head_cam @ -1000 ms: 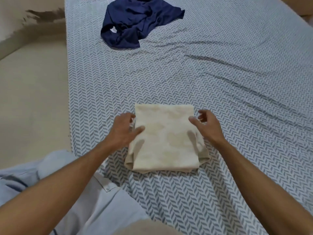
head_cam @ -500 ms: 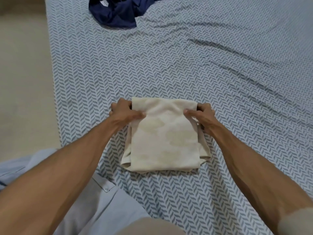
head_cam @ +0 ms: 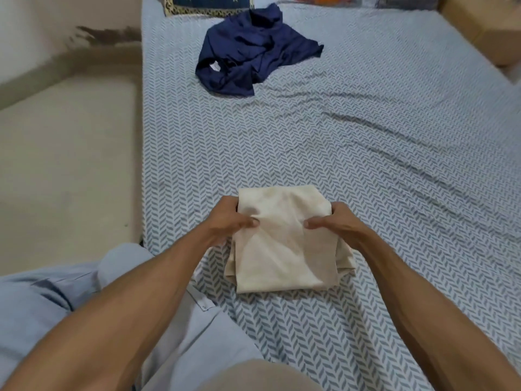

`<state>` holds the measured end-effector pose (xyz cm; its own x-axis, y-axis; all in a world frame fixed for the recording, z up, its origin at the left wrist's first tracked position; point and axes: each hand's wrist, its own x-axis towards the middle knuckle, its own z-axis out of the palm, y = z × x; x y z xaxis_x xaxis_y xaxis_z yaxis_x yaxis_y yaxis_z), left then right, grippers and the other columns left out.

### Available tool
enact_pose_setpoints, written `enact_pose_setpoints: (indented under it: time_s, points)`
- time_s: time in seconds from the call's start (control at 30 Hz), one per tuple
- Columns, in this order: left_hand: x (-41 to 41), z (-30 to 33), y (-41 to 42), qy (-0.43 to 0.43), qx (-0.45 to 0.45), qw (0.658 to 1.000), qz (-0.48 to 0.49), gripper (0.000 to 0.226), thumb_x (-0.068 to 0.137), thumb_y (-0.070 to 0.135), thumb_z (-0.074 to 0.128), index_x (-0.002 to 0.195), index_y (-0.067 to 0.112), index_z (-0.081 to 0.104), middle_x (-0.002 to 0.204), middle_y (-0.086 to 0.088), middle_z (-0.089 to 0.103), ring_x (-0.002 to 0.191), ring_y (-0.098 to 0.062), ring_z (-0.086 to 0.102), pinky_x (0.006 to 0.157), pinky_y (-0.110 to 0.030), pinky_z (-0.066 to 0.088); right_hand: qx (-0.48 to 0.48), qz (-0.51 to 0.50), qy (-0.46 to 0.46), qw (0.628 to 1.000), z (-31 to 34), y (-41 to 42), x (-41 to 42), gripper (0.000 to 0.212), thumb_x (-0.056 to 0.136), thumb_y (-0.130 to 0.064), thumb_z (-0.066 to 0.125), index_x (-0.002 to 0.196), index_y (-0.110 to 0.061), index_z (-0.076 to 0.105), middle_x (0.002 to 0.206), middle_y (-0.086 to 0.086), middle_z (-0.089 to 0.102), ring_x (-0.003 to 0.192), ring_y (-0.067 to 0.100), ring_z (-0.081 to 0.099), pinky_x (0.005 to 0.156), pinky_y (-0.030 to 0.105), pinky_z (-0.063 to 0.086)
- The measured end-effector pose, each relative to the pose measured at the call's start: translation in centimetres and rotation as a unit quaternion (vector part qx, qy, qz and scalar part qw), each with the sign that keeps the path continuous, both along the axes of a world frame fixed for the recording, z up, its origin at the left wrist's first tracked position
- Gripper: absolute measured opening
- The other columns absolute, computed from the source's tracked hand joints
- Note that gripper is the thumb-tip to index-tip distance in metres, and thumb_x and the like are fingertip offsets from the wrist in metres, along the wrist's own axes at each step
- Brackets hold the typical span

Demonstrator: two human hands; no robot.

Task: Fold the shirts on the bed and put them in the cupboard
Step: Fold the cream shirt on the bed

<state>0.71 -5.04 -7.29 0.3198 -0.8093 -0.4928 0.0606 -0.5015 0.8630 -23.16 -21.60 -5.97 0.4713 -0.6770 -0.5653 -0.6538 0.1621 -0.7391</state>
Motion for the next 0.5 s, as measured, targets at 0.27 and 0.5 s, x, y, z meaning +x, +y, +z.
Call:
enact_pose_setpoints:
  time_s: [0.27,0.5]
  points:
    - [7.8,9.3,0.8,-0.072,-0.104,0.987,0.101,0.042,0.067,-0.018,0.078,0.104,0.002,0.072,0.1,-0.013,0.076,0.089,-0.023,0.073,0.078,-0.039,0.061,-0.07,0.101,-0.135,0.983,9.1,-2.3,8.3,0.049,0.064,0.001,0.087,0.109,-0.01,0.072,0.101,0.002,0.078,0.094,0.018,0.073,0.078,0.031,0.059]
    - [12.6,16.0,1.5,-0.171,-0.156,0.958,0.172,0.046,0.059,-0.024,0.079,0.1,-0.004,0.072,0.083,0.0,0.074,0.065,-0.001,0.068,0.061,-0.02,0.057,-0.156,0.098,-0.154,0.971,14.3,-2.7,15.0,0.04,0.066,-0.002,0.089,0.1,-0.012,0.072,0.1,0.008,0.076,0.09,0.022,0.071,0.077,0.037,0.059]
